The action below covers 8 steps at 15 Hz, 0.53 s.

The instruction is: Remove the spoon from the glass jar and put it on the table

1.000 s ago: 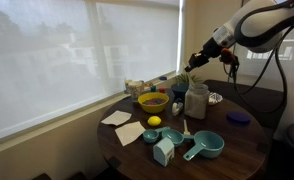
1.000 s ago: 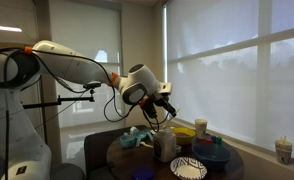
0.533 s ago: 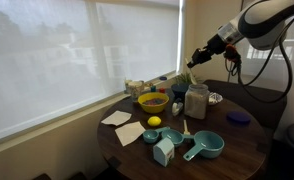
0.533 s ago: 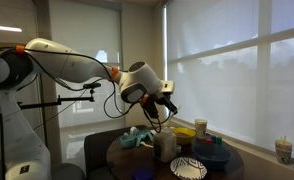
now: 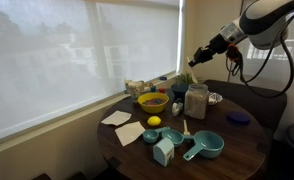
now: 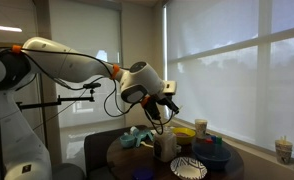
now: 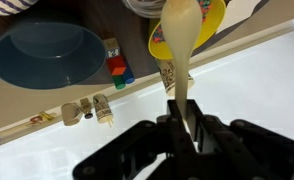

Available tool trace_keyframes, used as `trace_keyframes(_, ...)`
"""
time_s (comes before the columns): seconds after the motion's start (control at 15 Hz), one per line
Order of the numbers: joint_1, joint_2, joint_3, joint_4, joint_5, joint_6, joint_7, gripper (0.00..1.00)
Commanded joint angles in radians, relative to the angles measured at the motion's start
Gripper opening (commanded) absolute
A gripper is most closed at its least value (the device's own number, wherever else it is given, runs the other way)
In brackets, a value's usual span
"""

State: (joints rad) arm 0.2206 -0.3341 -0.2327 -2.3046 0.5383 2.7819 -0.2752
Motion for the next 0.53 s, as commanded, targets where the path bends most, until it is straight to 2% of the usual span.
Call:
trace_keyframes(0.0,0.100,-0.056,-0.077,-0.018,0.160,-0.032,-0.140,0.03)
trace_keyframes(0.07,0.127,-0.067,-0.100,-0.017,0.204,-0.044,-0.182,0.03)
trace_keyframes(0.4,0.157,-0.082,-0.159,-0.021,0.266,-0.061,-0.279,0.03)
trace_keyframes(0.47,0.109,-0.054,-0.128,-0.028,0.200,-0.016,-0.232,0.03)
